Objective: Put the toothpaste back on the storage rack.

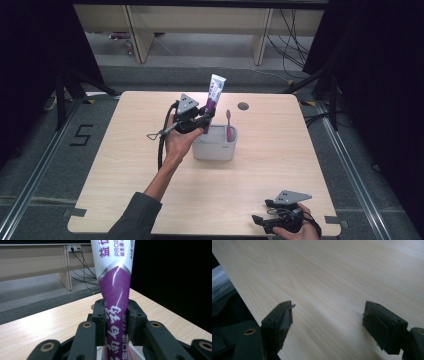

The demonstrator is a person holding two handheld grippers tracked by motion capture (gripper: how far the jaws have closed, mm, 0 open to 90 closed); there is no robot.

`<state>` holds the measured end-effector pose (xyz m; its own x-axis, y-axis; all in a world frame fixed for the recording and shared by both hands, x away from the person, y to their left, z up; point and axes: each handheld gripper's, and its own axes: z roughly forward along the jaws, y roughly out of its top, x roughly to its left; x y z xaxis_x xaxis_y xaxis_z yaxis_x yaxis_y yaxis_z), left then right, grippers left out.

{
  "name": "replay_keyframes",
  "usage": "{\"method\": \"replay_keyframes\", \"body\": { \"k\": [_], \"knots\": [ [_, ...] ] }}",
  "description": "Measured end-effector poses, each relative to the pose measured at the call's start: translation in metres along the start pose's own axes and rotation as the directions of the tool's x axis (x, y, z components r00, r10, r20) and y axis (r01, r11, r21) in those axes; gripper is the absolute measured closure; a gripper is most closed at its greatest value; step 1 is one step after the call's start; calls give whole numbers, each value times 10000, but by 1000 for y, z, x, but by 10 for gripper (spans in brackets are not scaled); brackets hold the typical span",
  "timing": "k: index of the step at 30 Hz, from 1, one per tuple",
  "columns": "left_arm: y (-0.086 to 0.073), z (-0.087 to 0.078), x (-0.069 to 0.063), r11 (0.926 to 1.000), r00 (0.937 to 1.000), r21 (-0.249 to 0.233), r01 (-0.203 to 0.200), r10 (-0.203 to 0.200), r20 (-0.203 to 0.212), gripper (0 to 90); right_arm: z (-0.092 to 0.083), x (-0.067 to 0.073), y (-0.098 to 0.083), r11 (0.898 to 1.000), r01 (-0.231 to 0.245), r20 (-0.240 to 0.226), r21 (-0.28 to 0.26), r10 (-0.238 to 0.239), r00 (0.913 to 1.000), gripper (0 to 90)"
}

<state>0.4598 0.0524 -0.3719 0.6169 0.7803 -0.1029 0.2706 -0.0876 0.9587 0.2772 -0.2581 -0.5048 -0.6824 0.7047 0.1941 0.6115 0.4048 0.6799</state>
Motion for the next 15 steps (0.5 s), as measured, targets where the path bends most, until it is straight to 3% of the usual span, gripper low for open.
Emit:
{"method": "replay_keyframes", "body": {
  "k": [15],
  "knots": [
    [-11, 22, -3, 9999, 9999, -54, -109, 110, 103, 711, 0, 1, 0, 10000, 92, -73, -30, -92, 9999, 247]
  ]
}}
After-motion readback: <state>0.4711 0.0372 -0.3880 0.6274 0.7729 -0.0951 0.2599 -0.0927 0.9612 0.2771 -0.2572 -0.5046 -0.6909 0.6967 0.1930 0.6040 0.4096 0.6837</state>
